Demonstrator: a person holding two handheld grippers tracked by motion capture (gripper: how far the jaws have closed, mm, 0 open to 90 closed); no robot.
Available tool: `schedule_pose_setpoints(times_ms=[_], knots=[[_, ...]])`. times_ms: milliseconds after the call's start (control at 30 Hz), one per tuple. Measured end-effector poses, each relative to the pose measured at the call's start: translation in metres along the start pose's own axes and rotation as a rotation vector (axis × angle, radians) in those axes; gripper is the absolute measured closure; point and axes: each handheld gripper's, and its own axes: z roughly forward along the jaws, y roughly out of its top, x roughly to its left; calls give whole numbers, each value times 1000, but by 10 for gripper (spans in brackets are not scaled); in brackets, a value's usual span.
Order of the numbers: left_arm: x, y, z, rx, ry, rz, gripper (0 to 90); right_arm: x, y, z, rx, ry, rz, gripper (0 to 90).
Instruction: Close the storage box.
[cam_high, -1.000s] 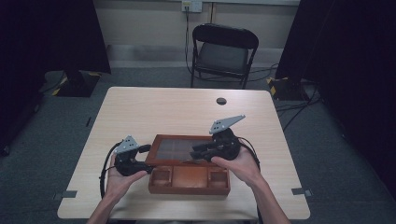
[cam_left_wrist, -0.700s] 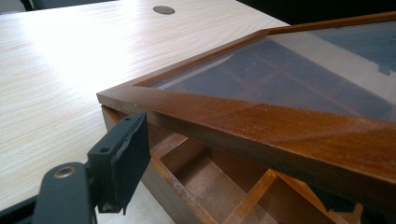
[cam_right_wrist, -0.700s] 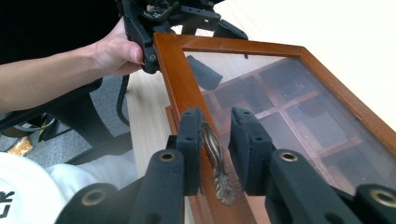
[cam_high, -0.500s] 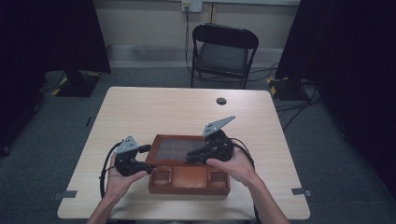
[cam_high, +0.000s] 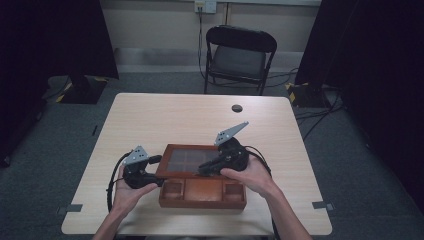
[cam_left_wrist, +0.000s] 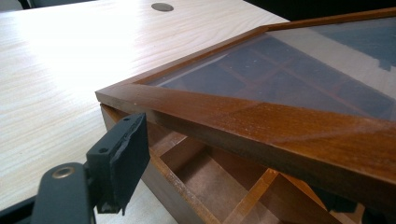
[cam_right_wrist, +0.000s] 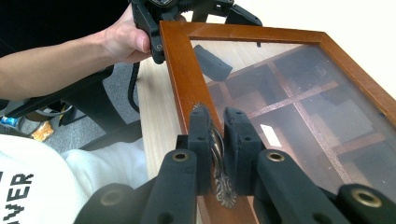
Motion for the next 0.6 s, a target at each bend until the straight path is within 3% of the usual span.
schedule_pose_setpoints(times_ms=[267, 467, 600], knots=[[4, -3, -5, 29, -3, -13, 205, 3, 0, 2, 14, -13, -13, 826], [18, -10, -14, 38, 36, -40, 204, 3, 0, 2, 7, -16, -26, 826], [25, -12, -22, 35, 43, -20, 182, 5, -1, 3, 17, -18, -28, 827]])
